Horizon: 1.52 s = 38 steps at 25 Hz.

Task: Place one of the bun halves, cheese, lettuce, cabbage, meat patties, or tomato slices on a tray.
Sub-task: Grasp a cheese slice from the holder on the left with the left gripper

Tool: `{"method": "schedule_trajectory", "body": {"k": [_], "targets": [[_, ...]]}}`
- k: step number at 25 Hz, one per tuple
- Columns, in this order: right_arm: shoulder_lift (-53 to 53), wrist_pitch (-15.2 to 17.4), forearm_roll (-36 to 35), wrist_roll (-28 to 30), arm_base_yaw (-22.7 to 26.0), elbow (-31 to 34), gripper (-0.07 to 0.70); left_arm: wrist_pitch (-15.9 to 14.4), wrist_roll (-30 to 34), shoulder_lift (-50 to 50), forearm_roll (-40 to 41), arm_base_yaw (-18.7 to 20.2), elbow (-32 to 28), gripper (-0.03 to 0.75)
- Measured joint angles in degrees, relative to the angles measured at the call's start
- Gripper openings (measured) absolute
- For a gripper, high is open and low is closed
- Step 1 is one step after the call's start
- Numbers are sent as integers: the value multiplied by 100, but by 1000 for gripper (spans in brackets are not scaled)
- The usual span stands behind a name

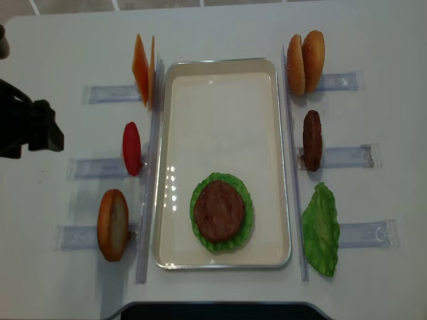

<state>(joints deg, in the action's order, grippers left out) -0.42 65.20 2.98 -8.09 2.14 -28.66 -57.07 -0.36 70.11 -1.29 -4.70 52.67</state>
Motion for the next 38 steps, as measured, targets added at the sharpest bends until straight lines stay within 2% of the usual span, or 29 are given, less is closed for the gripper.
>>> {"method": "schedule_trajectory", "body": {"k": [7, 19, 28, 32, 38], "targets": [[0, 0, 0, 0, 0, 0, 461, 165, 0, 174, -100, 0, 44, 626], [0, 0, 0, 0, 0, 0, 461, 106, 0, 174, -39, 0, 44, 612], [0, 0, 0, 0, 0, 0, 461, 330, 0, 206, 3, 0, 50, 609], [0, 0, 0, 0, 0, 0, 461, 369, -93, 581, 3, 0, 222, 608], [0, 0, 0, 0, 0, 0, 461, 265, -144, 1441, 3, 0, 733, 596]]}}
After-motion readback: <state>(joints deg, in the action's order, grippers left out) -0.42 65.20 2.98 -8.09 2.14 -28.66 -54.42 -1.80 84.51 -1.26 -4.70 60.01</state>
